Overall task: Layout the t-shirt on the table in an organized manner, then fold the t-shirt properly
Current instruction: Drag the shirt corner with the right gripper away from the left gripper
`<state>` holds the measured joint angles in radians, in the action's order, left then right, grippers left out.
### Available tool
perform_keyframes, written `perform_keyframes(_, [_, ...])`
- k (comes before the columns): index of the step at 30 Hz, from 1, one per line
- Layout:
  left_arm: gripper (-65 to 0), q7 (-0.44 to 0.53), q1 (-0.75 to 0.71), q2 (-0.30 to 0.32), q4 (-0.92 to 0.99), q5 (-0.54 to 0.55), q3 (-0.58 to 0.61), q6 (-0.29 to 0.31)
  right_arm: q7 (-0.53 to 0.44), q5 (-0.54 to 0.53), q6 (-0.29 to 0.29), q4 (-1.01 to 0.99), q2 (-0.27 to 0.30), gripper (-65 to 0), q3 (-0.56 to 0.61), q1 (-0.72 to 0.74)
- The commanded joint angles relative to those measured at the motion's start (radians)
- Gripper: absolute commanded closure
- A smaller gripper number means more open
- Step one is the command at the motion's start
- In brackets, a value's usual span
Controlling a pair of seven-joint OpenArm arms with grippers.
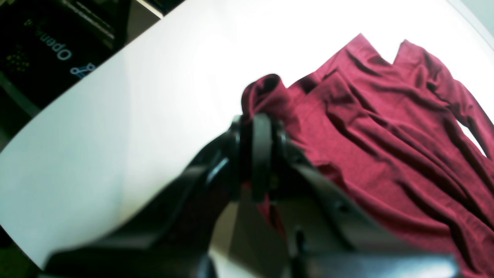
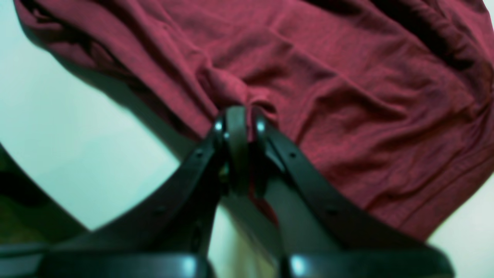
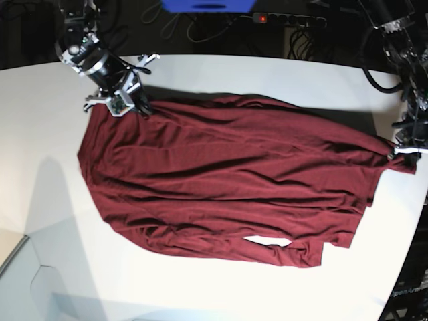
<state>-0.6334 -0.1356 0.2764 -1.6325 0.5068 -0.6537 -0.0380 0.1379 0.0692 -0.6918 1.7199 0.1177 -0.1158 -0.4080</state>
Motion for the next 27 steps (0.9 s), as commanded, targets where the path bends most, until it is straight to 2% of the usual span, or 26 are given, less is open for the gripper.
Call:
perform_keyframes(1, [0.0, 0.020, 0.007, 0.017, -0.019, 0.003, -0.005, 0.000, -0.030, -0.042, -0.006, 0.024, 0.000, 0.0, -0.008, 0.005])
perform_keyframes(11, [0.0, 0.025, 0.000, 0.019, -0.021, 0.010, -0.007, 0.000, -0.031, -0.147, -0.006, 0.025, -0.002, 0.0, -0.106, -0.024])
perform_keyframes(21, [0.0, 0.020, 0.003, 0.030, -0.053, 0.013, -0.042, 0.000, -0.031, -0.150, -0.006, 0.071, -0.003, 0.0, -0.137, -0.041])
perform_keyframes(27, [0.0, 0.020, 0.007, 0.039, -0.045, 0.013, -0.048, 0.000, -0.022, -0.141, -0.006, 0.070, -0.025, 0.0, -0.135, 0.010])
